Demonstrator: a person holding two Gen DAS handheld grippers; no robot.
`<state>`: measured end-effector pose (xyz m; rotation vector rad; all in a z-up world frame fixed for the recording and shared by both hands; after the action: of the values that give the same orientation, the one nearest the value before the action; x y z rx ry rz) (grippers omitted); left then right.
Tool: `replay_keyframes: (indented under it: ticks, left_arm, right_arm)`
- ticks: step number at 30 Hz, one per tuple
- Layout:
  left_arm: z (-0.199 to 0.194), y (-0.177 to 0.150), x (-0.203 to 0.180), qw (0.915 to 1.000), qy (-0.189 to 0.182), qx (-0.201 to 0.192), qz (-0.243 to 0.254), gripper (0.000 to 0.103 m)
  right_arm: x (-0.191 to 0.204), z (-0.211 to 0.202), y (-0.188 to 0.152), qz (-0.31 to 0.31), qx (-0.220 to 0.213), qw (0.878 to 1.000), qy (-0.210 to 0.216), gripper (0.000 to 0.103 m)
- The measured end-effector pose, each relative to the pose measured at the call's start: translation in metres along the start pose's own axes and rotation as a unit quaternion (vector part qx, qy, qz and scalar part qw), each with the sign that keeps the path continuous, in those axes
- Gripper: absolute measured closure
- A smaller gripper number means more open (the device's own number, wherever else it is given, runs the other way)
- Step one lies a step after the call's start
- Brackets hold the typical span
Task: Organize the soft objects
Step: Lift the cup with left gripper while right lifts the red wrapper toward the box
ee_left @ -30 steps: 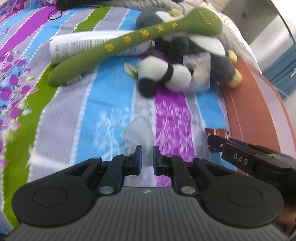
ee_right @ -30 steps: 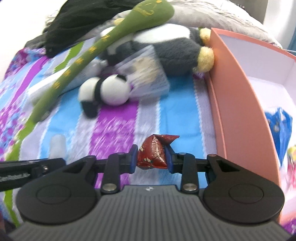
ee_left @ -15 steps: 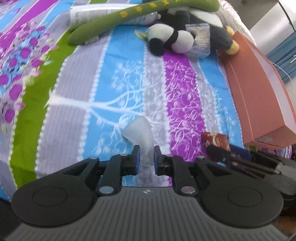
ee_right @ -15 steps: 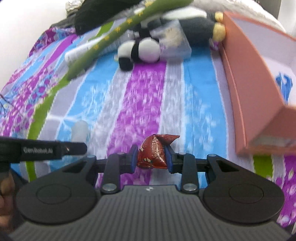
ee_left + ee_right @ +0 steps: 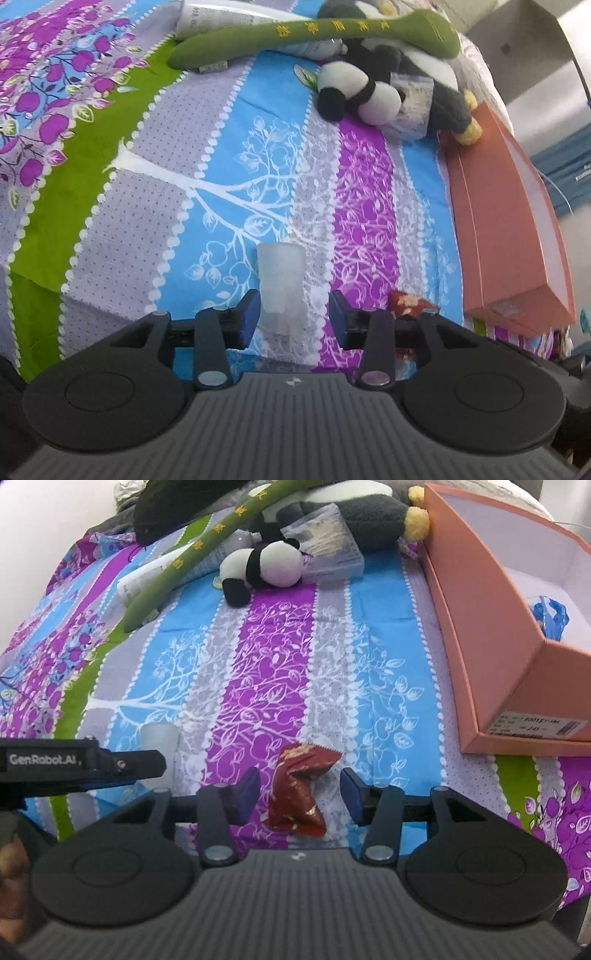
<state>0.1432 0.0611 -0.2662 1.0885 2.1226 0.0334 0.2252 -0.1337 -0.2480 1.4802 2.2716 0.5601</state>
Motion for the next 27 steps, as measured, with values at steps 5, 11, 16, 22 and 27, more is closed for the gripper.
replay_keyframes:
  ticks: [5, 11, 16, 22, 27]
  left_arm:
    - [0.001, 0.006, 0.002, 0.9998, 0.009, -0.017, -0.009, 0.057]
    - [0.012, 0.01, 0.005, 0.9996, 0.024, -0.015, 0.001, 0.057]
    - [0.021, 0.008, 0.003, 0.9994, 0.028, -0.004, 0.019, 0.074]
    - [0.012, 0.012, -0.002, 0.9991, 0.021, -0.013, 0.035, 0.083]
    - [-0.004, 0.016, -0.021, 0.9977, 0.01, -0.02, 0.065, 0.083]
  right_arm:
    - [0.007, 0.005, 0.0, -0.015, -0.003, 1.0, 0.004, 0.058]
    - [0.008, 0.006, 0.0, -0.023, -0.005, 1.0, 0.001, 0.071]
    - [0.004, 0.005, -0.001, -0.017, -0.004, 1.0, 0.004, 0.072]
    - [0.002, -0.005, 0.001, -0.009, -0.017, 1.0, 0.011, 0.073]
    - [-0.001, -0.022, 0.009, -0.003, -0.037, 0.999, 0.014, 0.073]
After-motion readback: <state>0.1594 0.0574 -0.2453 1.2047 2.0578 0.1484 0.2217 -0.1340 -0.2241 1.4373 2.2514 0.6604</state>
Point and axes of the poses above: each gripper's, at about its wrist camera, not at the fingertips, and z roughly the way its jaws point, x to its left, y to its top, the point moved 5 cm from there along z, roughly the way its jaws point, and after that the axes turned 13 degrees about -y, right-handed, at the moved point
